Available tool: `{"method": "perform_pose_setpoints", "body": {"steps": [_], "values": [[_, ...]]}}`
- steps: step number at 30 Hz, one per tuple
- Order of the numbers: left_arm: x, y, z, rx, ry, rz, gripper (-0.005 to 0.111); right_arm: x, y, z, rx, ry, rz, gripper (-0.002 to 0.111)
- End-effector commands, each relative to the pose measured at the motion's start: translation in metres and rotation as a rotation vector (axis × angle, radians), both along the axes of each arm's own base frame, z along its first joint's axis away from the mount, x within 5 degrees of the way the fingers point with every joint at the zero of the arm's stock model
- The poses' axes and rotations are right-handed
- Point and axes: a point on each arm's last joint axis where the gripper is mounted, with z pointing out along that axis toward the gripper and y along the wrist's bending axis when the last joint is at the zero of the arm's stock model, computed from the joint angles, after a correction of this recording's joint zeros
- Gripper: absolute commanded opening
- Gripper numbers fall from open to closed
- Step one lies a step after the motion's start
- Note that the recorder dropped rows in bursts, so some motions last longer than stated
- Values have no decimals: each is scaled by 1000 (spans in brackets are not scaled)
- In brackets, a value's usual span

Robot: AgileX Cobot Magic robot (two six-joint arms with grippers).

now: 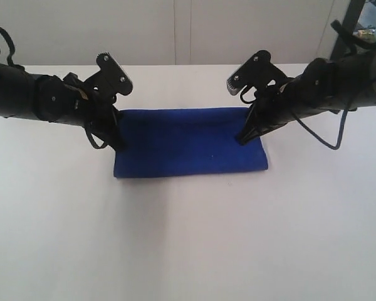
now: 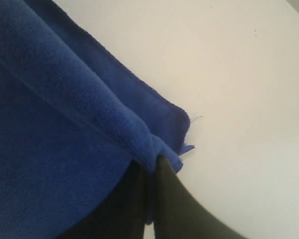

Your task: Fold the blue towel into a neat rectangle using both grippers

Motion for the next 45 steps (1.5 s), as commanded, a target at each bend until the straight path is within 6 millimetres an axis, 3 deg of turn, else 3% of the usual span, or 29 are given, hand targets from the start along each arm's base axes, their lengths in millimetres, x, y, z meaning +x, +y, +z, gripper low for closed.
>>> {"method": "perform_pose_setpoints", "body": {"steps": [1, 9, 11, 14, 16, 24, 28, 30, 33, 36, 39, 42, 45], "values": [[8, 0, -6, -21, -52, 20, 0, 7, -3, -9, 3, -20, -24, 0], [10, -1, -16, -16, -47, 22, 1, 11, -3, -15, -3, -51, -27, 4], [10, -1, -16, -16, -47, 22, 17, 11, -3, -15, -4, -52, -26, 19], [10, -1, -16, -16, -47, 22, 58, 11, -3, -15, -4, -56, -27, 45], [10, -1, -16, -22, -45, 28, 69, 11, -3, -15, -3, -55, -28, 47], [6, 0, -19, -89, 49, 107, 65, 8, -3, -12, 126, 19, -160, 44], [0, 0, -6, -161, 119, 157, 41, 0, -4, 3, 178, 76, -206, 14], [-5, 1, 9, -196, 117, 164, 24, -3, -5, 15, 197, 89, -215, 1], [-12, 3, 40, -260, 85, 176, 0, -5, -7, 34, 271, 113, -282, 0], [-20, 4, 65, -322, 94, 188, 0, -7, -9, 50, 320, 148, -328, 0], [-27, 0, 78, -339, 214, 170, 0, -9, -7, 60, 320, 246, -338, 0], [-28, -5, 75, -337, 356, 178, 0, -11, -5, 65, 314, 320, -347, 0], [-21, -10, 60, -355, 450, 233, 0, -10, -4, 57, 326, 375, -391, 0]]}}
